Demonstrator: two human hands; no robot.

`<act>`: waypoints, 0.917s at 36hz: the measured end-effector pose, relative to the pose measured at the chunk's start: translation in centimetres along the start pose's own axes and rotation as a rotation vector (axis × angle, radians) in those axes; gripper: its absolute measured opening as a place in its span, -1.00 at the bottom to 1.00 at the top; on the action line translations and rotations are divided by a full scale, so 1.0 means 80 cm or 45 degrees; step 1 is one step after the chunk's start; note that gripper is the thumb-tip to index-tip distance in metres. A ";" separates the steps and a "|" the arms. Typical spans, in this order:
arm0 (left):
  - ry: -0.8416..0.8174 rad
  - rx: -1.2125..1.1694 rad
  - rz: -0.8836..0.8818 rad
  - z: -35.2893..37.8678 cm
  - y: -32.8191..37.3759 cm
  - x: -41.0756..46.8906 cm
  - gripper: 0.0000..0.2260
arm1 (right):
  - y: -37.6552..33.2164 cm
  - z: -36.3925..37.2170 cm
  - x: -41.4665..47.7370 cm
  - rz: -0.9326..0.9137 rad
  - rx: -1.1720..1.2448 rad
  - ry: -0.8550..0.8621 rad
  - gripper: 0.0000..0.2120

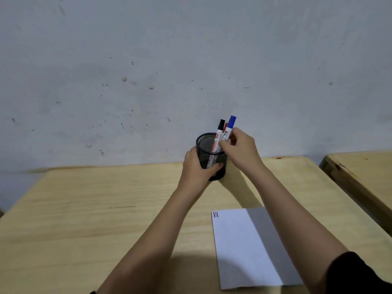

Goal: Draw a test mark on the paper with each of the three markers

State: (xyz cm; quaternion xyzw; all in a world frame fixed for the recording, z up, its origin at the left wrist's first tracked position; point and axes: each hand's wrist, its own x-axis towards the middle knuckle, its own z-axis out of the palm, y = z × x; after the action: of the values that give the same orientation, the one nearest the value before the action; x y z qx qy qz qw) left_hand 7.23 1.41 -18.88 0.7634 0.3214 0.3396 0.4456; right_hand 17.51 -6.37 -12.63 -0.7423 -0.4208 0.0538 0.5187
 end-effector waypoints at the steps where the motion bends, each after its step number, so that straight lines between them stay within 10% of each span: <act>1: -0.003 0.000 0.003 -0.001 0.001 0.000 -0.40 | 0.000 -0.001 -0.001 -0.008 0.001 -0.009 -0.87; 33: -0.280 0.191 -0.031 -0.054 0.054 -0.052 -0.53 | -0.006 -0.027 -0.038 0.163 -0.145 -0.095 -0.49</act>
State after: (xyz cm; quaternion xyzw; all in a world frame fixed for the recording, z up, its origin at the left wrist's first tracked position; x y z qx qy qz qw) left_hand 2.25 -1.60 -14.39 0.8231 0.3044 0.2235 0.4241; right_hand 16.40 -9.97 -12.33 -0.7935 -0.3939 0.0905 0.4550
